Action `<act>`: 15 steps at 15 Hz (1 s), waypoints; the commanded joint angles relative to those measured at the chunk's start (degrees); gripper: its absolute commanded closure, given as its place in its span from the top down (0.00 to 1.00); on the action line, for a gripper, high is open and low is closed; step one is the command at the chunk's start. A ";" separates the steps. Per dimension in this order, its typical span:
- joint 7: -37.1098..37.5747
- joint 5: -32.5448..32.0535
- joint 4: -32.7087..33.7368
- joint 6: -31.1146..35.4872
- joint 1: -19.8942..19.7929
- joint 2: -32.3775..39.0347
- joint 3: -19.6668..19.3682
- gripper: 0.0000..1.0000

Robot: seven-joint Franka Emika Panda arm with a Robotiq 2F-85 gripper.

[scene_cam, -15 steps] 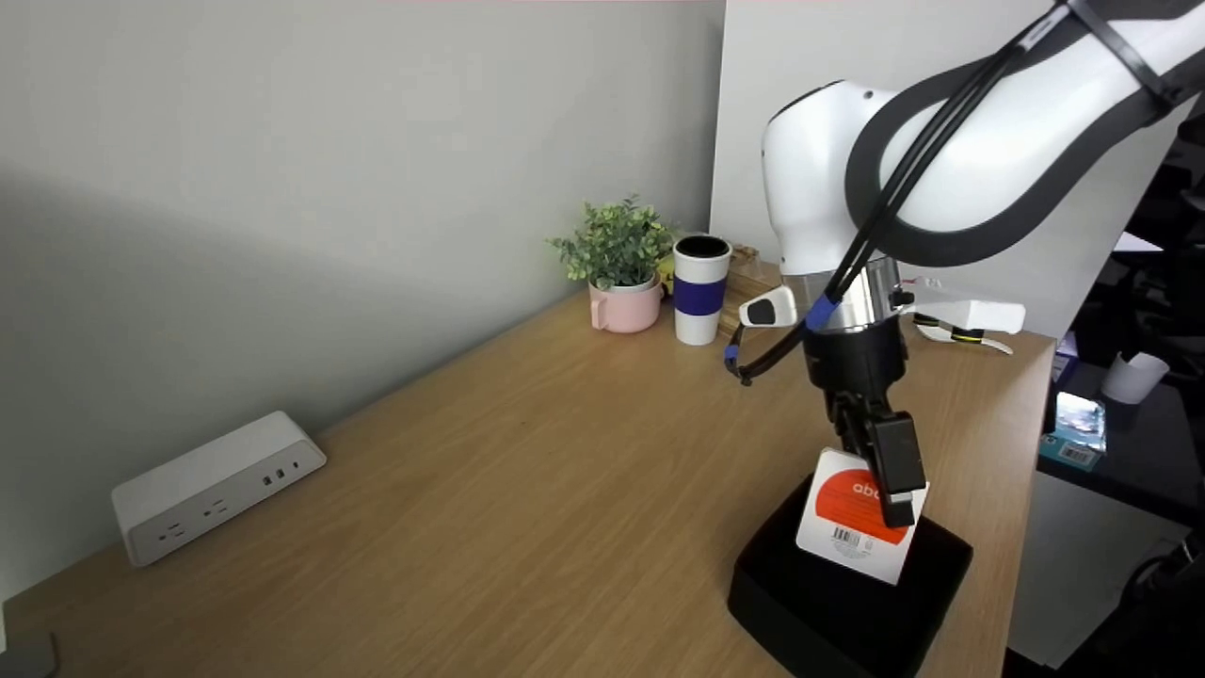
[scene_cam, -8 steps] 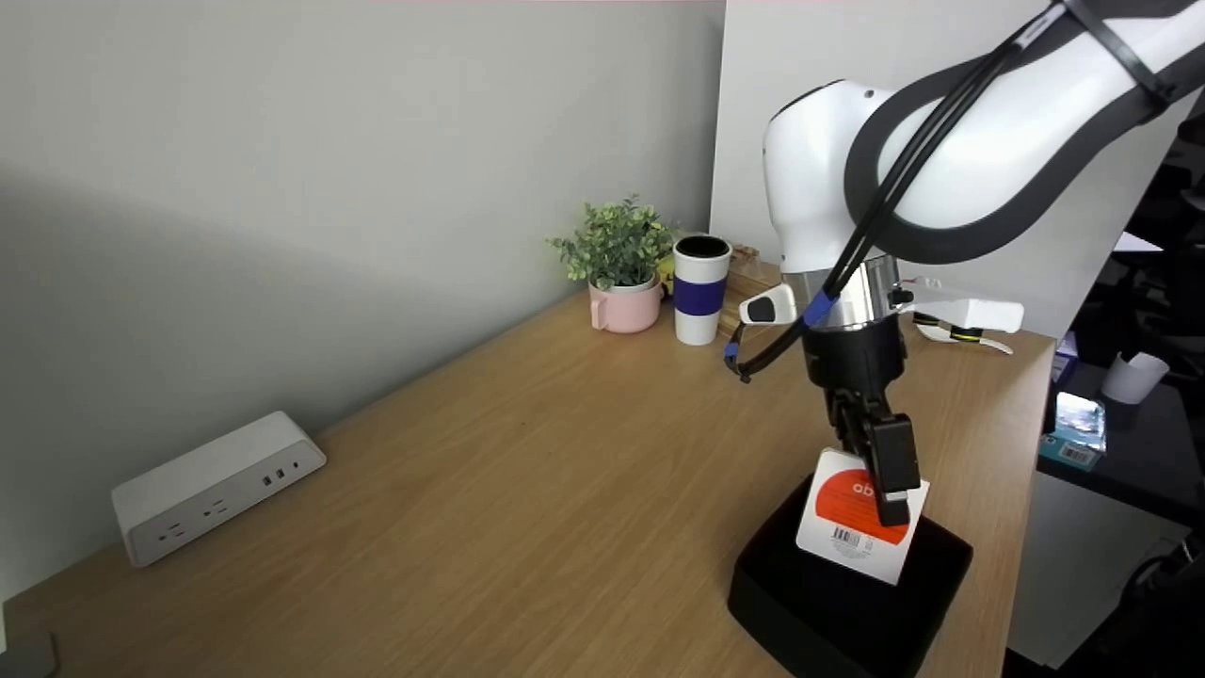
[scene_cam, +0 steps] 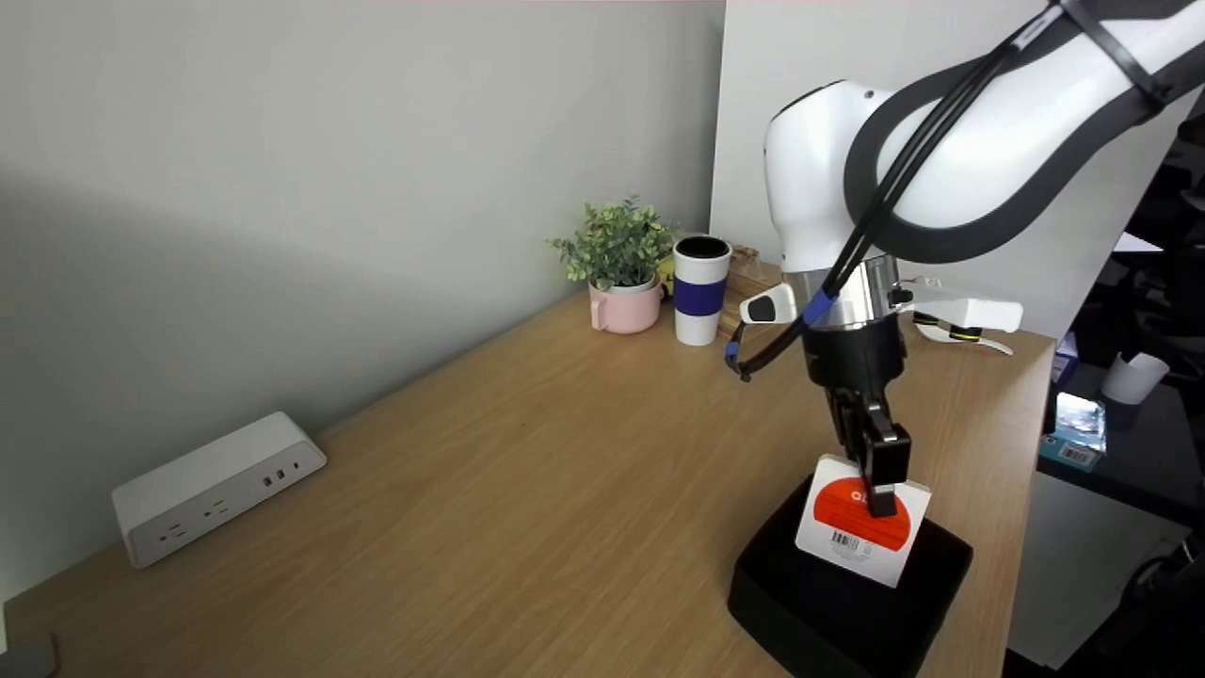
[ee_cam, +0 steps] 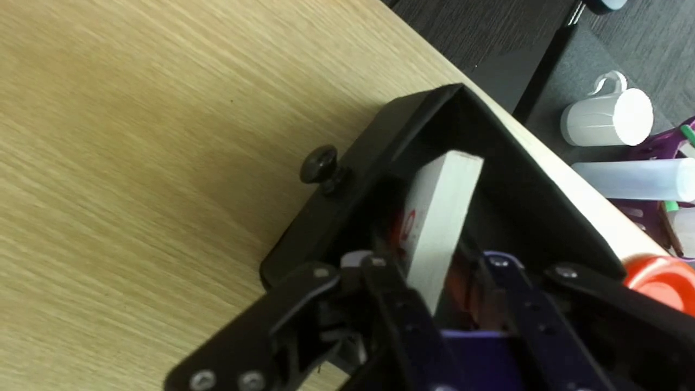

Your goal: Put the alphabet booklet on the table

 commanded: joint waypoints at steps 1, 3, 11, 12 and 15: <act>-1.44 1.10 -0.48 1.28 -1.28 0.12 1.04 0.01; -1.47 1.18 -0.49 1.29 -1.26 0.08 1.09 0.01; -1.62 1.52 -0.64 1.38 -1.25 -0.19 1.33 0.04; -1.58 1.51 -0.75 1.36 -1.19 -0.34 1.39 0.04; -0.97 2.58 -1.43 1.65 -1.13 -1.45 1.80 0.04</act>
